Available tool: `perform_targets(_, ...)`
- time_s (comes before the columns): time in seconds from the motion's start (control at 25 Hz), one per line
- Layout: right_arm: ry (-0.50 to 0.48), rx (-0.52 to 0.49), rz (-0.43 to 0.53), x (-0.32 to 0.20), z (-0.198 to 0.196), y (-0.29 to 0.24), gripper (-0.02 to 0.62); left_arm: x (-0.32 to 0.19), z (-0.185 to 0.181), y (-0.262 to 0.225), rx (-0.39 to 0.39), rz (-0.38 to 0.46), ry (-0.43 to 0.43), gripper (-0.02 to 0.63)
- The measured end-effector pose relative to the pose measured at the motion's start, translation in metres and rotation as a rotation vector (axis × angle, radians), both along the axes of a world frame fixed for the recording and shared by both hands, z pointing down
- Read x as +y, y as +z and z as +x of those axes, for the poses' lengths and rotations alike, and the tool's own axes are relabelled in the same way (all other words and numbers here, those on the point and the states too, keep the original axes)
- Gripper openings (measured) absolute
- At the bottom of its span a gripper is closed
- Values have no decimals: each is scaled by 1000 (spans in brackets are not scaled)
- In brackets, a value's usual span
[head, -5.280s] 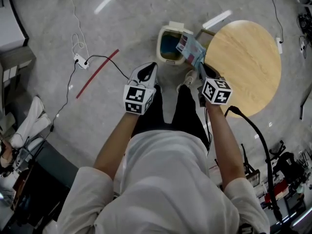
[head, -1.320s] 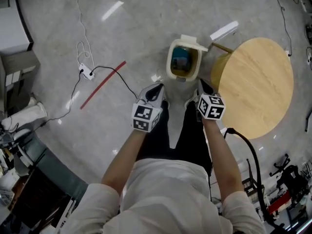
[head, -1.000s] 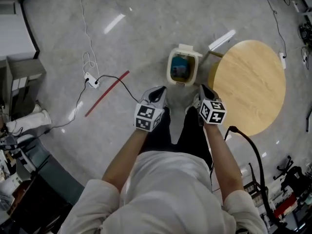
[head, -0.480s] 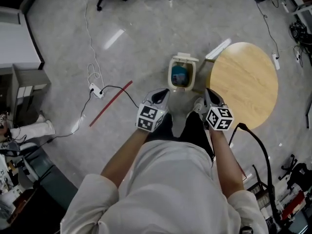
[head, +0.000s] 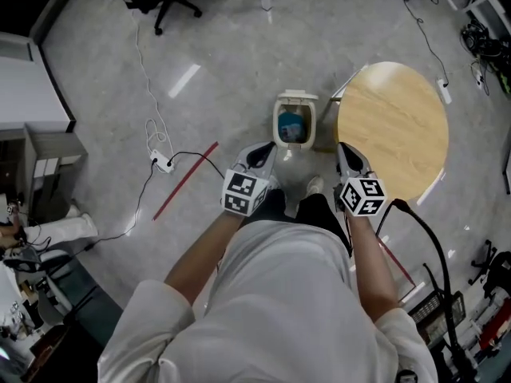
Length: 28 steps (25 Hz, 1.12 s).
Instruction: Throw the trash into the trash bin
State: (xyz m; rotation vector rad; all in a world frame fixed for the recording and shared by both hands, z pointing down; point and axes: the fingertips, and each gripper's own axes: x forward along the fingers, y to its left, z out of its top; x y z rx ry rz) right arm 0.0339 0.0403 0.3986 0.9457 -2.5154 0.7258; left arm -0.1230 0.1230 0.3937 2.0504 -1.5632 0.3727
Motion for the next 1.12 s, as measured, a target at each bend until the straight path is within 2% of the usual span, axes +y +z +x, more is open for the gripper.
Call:
perform_targets(0.28, -70, -16, 82, 1, 36, -38, 3, -3, 43, -33, -12, 53, -61, 6)
perform_targets(0.68, -205, -21, 96, 26, 53, -38, 2, 20, 79, -34, 15, 43, -206, 6)
perform_targets(1.12, -213, -29, 123, 46, 46, -47, 2, 38, 81, -48, -24, 60, -173, 6)
